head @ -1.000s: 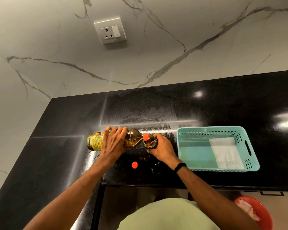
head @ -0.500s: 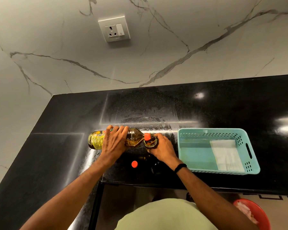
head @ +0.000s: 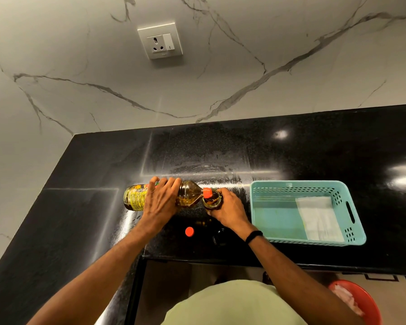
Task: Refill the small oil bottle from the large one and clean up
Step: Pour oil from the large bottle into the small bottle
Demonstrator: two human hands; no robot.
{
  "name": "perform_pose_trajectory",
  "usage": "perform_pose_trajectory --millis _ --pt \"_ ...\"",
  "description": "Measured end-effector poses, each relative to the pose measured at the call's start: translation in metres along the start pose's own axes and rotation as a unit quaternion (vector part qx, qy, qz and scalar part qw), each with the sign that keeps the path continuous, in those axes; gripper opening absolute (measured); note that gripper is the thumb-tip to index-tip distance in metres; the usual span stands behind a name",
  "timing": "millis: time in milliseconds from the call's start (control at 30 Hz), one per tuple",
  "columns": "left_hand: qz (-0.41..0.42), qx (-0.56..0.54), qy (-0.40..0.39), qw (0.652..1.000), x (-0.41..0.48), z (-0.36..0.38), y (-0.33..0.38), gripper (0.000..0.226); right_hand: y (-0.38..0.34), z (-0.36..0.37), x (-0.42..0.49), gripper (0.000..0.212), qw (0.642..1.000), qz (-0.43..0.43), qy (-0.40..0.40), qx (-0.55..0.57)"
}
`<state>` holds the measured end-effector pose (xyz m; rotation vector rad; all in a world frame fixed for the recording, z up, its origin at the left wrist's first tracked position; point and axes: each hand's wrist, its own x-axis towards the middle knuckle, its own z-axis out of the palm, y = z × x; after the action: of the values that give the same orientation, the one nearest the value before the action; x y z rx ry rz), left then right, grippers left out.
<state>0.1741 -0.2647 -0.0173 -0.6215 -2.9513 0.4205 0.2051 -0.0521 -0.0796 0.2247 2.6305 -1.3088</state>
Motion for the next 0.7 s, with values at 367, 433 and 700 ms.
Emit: perform_pose_trajectory --millis 367,433,700 --pt "-0.003 -0.014 0.014 1.0 -0.0003 0.0011 0.0006 0.083 0.0001 -0.0003 -0.0002 0.062 1.0 0.003 -0.001 -0.002" --pt "-0.005 -0.02 0.016 1.0 0.0 0.0007 0.0012 0.082 -0.0001 -0.0002 -0.0002 0.062 1.0 0.003 0.0 -0.003" --pt "-0.006 -0.029 0.028 0.999 -0.0012 0.0017 0.0033 0.079 -0.0009 -0.0008 -0.0009 0.064 1.0 0.004 0.003 -0.002"
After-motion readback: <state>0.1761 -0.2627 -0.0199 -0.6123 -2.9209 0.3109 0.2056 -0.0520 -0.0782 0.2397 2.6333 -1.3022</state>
